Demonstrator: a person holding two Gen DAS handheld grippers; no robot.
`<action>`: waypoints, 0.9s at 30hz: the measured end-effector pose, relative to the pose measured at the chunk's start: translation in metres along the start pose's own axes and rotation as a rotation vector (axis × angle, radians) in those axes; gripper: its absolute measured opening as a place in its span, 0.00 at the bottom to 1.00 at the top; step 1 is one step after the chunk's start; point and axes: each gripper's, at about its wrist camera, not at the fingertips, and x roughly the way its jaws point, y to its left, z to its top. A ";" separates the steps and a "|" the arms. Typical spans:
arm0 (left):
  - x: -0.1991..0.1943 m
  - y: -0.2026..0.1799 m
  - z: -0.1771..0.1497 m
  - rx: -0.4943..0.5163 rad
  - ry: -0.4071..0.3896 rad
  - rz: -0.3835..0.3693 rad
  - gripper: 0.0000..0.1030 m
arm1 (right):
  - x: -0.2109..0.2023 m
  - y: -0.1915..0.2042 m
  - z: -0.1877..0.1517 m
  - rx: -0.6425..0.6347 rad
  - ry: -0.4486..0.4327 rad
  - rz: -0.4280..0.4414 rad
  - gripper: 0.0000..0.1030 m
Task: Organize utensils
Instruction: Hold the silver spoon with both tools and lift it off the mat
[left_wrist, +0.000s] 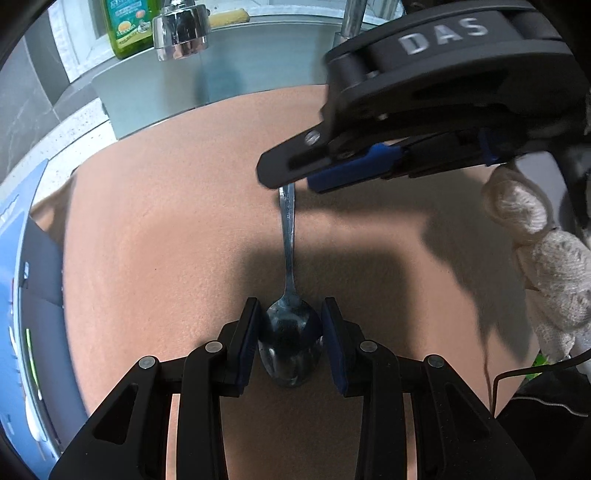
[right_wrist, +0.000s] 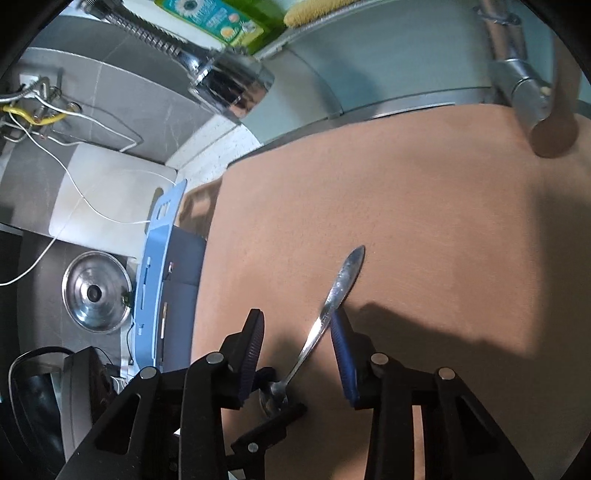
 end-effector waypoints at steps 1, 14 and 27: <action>0.000 0.000 -0.001 0.003 -0.002 0.000 0.31 | 0.002 -0.001 0.000 0.008 0.009 -0.004 0.33; 0.003 0.011 0.001 0.001 -0.019 -0.043 0.31 | 0.015 -0.015 -0.006 0.104 0.065 0.018 0.33; 0.004 0.032 -0.002 -0.018 -0.019 -0.135 0.31 | 0.023 -0.021 0.002 0.182 0.073 0.060 0.26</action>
